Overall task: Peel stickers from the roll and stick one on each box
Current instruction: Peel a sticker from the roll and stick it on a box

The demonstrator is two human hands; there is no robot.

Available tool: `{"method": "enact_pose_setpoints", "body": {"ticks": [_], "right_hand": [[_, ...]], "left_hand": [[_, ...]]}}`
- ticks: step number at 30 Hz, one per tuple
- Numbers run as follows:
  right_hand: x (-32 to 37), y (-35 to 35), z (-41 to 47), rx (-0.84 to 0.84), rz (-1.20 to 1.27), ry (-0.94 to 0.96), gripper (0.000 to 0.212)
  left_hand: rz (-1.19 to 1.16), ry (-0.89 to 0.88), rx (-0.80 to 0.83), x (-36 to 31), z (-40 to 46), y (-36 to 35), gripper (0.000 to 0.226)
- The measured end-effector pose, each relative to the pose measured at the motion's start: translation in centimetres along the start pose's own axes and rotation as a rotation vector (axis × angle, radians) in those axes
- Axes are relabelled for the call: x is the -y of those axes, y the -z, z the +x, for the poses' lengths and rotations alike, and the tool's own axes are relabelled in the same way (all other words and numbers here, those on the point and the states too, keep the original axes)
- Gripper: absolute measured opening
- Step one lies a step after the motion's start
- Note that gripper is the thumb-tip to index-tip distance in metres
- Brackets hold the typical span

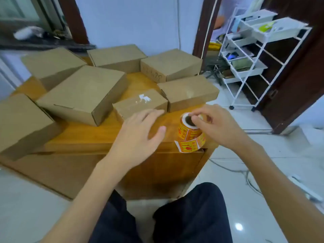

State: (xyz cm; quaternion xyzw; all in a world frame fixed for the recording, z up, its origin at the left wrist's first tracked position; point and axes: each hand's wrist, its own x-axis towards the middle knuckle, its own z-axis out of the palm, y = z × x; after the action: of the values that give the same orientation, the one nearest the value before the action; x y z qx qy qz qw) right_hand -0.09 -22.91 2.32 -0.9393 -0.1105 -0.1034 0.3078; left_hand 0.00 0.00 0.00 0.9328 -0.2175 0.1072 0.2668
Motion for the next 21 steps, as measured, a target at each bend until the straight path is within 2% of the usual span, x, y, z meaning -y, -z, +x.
{"method": "enact_pose_setpoints", "body": {"ticks": [2, 5, 10, 12, 16, 21], "right_hand": [[-0.1, 0.0, -0.6, 0.067, -0.111, -0.012, 0.024], [-0.6, -0.2, -1.1, 0.181, -0.184, -0.04, 0.039], [-0.5, -0.2, -0.7, 0.273, -0.406, 0.019, 0.057], [-0.8, -0.4, -0.4, 0.302, -0.467, 0.045, 0.054], [-0.9, -0.6, 0.5, 0.297, -0.499, 0.056, 0.028], [-1.1, -1.3, 1.0, 0.217, -0.244, -0.001, 0.034]], "left_hand": [[-0.047, 0.066, 0.048, -1.2, -0.6, -0.7, 0.047], [-0.07, 0.096, 0.118, -1.9, -1.8, -2.3, 0.048], [-0.101, 0.103, 0.08, -1.9, -2.4, -3.5, 0.043], [-0.15, 0.139, 0.067, -1.9, -2.3, -3.9, 0.033], [-0.233, 0.155, 0.048, -2.3, -2.0, -4.6, 0.01], [-0.294, 0.109, 0.071, -2.7, -0.8, -5.1, 0.018]]}}
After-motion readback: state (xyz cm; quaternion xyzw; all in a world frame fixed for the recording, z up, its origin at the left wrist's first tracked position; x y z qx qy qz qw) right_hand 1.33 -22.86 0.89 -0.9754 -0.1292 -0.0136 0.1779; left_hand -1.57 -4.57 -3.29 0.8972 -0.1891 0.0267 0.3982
